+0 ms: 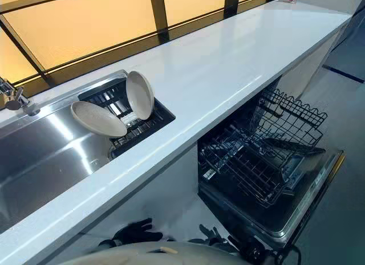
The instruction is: Pick up plates and place into dishwasher.
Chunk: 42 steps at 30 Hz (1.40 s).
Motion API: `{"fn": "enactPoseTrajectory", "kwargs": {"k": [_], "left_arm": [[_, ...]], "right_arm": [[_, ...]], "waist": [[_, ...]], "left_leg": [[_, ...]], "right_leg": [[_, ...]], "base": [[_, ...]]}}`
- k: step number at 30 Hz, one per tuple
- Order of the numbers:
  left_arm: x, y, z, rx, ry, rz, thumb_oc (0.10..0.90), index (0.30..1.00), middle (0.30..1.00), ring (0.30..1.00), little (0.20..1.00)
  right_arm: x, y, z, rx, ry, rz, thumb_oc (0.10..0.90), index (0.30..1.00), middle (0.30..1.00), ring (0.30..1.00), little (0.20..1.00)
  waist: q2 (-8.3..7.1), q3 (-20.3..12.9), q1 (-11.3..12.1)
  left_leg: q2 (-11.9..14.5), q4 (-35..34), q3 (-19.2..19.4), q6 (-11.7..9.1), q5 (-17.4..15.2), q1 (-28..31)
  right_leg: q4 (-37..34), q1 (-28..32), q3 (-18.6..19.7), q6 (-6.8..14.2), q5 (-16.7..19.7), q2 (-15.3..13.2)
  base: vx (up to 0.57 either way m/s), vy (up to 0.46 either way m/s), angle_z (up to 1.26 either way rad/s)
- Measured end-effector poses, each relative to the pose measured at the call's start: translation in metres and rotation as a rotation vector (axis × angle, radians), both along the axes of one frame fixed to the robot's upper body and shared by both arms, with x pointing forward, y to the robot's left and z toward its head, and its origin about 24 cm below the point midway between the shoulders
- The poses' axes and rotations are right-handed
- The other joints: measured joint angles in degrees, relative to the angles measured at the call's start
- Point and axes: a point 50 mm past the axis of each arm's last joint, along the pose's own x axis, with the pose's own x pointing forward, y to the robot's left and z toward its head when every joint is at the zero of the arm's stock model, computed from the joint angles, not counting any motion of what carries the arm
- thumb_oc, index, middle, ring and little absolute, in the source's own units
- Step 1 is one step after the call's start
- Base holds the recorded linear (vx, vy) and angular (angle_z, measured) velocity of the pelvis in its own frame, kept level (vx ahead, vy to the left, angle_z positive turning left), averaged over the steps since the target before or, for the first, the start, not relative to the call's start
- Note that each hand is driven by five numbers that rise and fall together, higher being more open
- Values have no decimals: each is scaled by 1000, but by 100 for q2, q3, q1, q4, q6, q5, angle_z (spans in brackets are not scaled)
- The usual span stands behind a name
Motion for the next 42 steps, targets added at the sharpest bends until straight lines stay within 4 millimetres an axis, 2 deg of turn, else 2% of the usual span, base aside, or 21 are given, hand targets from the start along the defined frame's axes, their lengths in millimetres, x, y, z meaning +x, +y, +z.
{"fn": "enactPoseTrajectory", "kwargs": {"k": [8, 12, 15, 17, 21, 25, 29, 31, 33, 34, 35, 37, 38, 42], "left_arm": [[0, 1, 0, 2, 0, 0, 800, 900, 900, 900, 900], [1, 0, 1, -51, -9, -8, 800, 900, 900, 900, 900], [10, -4, 7, -188, -43, -6, 800, 900, 900, 900, 900], [23, -5, 17, -339, -78, -26, 800, 900, 900, 900, 900], [43, -32, 40, -708, -165, -91, 800, 900, 900, 900, 900], [49, -58, 58, -1012, -199, -208, 800, 900, 900, 900, 900], [61, -86, 91, -1290, -294, -399, 800, 900, 900, 900, 900], [67, -98, 111, -1374, -337, -506, 800, 900, 900, 900, 900], [75, -113, 139, -1546, -412, -570, 800, 900, 900, 900, 900], [77, -117, 149, -1573, -434, -589, 800, 900, 900, 900, 900], [81, -125, 167, -1620, -475, -623, 800, 900, 900, 900, 900], [91, -137, 194, -1705, -549, -576, 800, 900, 900, 900, 900], [100, -142, 208, -1762, -579, -488, 800, 900, 900, 900, 900], [121, -142, 238, -1967, -639, -222, 800, 900, 900, 900, 900]], "right_arm": [[1, 1, 0, 1, -1, 0, 800, 900, 900, 900, 900], [2, 2, 0, 0, -1, 3, 800, 900, 900, 900, 900], [5, 3, 0, -7, -5, 28, 800, 900, 900, 900, 900], [7, 4, 1, -14, -9, 44, 800, 900, 900, 900, 900], [9, 4, 2, -15, -11, 54, 800, 900, 900, 900, 900], [11, 5, 2, -18, -13, 71, 800, 900, 900, 900, 900], [17, 5, 4, -21, -28, 80, 800, 900, 900, 900, 900], [17, 5, 3, -21, -27, 81, 800, 900, 900, 900, 900], [19, 5, 4, -25, -29, 90, 800, 900, 900, 900, 900], [20, 6, 4, -27, -28, 95, 800, 900, 900, 900, 900], [20, 6, 4, -32, -25, 105, 800, 900, 900, 900, 900], [21, 7, 4, -42, -15, 121, 800, 900, 900, 900, 900], [22, 8, 3, -47, -9, 122, 800, 900, 900, 900, 900], [24, 11, 3, -43, -13, 113, 800, 900, 900, 900, 900]], "waist": [[-24, 13, 0], [-44, 27, -5], [-70, 53, 4], [-70, 107, 5], [-61, 160, 10], [-50, 189, 11], [-49, 246, 13], [-55, 259, 17], [-53, 271, 7], [-56, 275, 4], [-58, 284, 10], [-55, 283, 5], [-54, 282, 6], [-50, 284, -9]], "left_leg": [[0, -1, -1, 0, 0, -4], [-1, 0, 4, 0, 0, -4], [-1, 1, 19, 1, 1, -18], [-2, 0, 19, 3, 4, -20], [-13, 0, 38, 9, 3, -22], [-3, 2, 102, 4, -1, -22], [0, 6, 105, 4, -2, -19], [-2, 0, 102, 3, -1, -19], [-4, 4, 100, 4, -2, 4], [-4, 3, 100, 4, -2, 3], [-4, 1, 98, 4, -2, 2], [-4, 0, 91, 4, -2, 7], [-4, 0, 88, 4, -2, 4], [-3, 11, 62, 0, 1, -2]], "right_leg": [[0, -2, 0, 0, 0, 0], [0, -8, 4, 1, 0, 0], [1, -32, 17, 1, 0, 0], [1, -33, 17, 2, 0, -2], [2, -40, 39, 3, 2, -10], [2, -68, 104, 3, 2, -1], [1, -68, 111, 3, 2, 5], [1, -65, 111, 3, 2, 4], [1, -42, 113, 3, 2, 2], [1, -42, 113, 3, 2, 2], [2, -40, 113, 4, 2, 4], [1, -30, 114, 4, 2, 4], [1, -28, 112, 5, 2, 5], [1, -27, 92, 3, 1, 13]], "base": [[43, -32, 2], [0, 0, 0], [-12, 5, -1], [0, 0, 0], [1, -3, -2], [7, -17, -8], [0, 0, 0], [0, 0, 0], [0, 0, 0], [0, 0, 0], [0, 0, 0], [0, 0, 0], [0, 0, 0], [2, -5, 1]]}}
